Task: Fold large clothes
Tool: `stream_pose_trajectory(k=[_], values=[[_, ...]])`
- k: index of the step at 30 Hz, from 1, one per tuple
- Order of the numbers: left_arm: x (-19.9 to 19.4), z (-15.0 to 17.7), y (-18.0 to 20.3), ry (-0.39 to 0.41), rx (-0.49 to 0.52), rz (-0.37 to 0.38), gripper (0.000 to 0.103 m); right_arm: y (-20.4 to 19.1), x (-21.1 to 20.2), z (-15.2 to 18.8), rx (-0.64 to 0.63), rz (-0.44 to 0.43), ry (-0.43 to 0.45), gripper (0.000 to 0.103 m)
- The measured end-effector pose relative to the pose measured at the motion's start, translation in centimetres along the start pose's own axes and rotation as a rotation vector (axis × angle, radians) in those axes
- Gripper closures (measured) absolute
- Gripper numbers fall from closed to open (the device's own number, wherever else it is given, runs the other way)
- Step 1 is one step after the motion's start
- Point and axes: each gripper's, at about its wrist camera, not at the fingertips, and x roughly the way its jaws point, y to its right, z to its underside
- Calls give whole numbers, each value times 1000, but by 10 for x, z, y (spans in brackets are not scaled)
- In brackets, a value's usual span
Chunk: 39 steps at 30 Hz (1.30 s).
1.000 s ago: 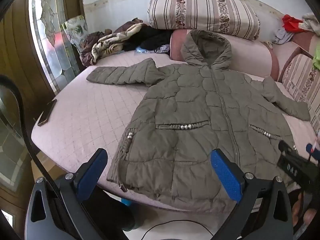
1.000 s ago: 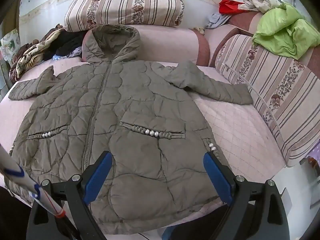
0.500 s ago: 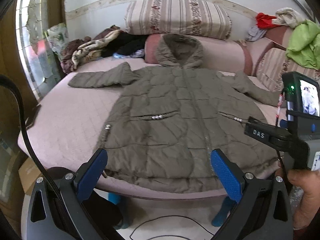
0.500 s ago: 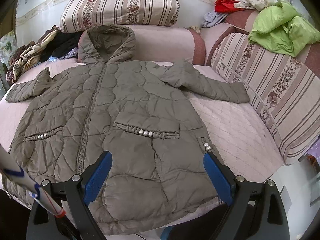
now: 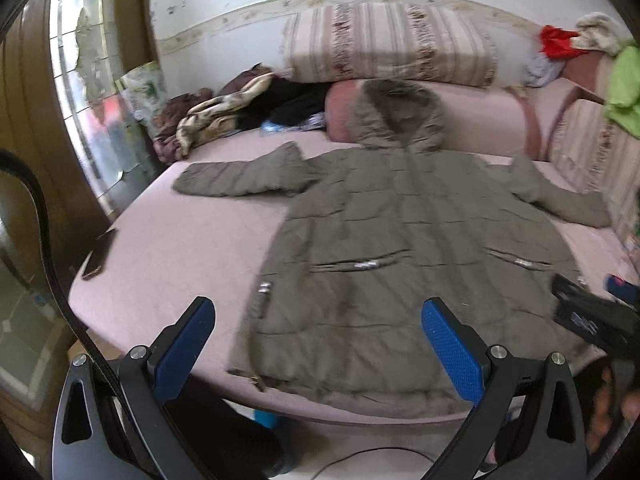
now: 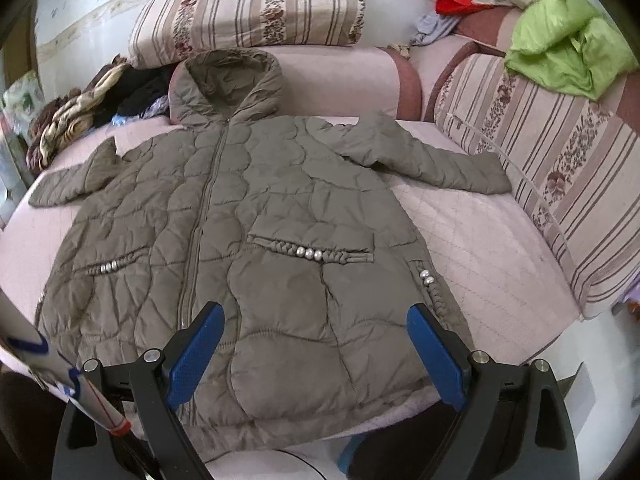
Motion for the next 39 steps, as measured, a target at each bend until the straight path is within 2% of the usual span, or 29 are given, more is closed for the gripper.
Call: stream_pose_trajectory(k=[7,19,39], values=[[5,-1,-15,10,-14,-51,0,-7,-8,9,-33,17,-36,8],[9,3,-8,-16,33,-51,0,-9,-5,21,-25,43,-93,7],[42,14,-9,-144,32,-39,0,-17,8,26,-60,49,-129,7]])
